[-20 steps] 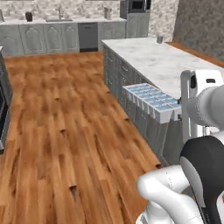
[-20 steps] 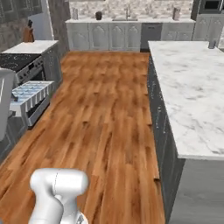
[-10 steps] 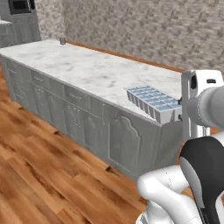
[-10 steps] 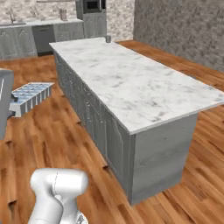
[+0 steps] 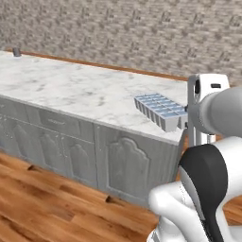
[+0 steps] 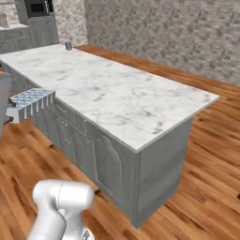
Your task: Open the freezer door, pick up the ice cube tray from the freezer, and place it on the dining counter.
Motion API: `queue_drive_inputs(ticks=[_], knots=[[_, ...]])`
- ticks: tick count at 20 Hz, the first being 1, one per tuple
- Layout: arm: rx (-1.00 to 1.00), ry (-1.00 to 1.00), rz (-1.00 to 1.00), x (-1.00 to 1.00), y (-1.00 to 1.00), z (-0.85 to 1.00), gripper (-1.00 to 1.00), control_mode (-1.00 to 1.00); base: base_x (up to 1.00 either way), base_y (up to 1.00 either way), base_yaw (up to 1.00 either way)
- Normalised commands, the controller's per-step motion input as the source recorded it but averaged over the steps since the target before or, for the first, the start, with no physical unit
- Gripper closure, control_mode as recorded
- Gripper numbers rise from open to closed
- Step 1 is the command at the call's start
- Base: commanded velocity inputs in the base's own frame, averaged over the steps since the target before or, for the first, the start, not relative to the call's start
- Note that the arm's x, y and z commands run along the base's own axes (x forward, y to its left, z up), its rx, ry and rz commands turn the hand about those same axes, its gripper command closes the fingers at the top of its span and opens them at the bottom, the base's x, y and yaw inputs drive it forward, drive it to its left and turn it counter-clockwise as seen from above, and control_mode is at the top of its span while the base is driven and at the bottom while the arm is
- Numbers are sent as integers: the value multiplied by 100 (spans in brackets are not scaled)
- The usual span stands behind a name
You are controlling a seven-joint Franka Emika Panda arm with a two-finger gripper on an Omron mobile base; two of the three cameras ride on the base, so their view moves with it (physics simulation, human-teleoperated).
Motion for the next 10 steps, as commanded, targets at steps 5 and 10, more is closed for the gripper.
queue_drive_inputs(ticks=[5, 10], knots=[[0, 0, 0, 0, 0, 0, 100, 100, 12, -97, -6], [0, 0, 0, 0, 0, 0, 100, 100, 1, -100, 0]])
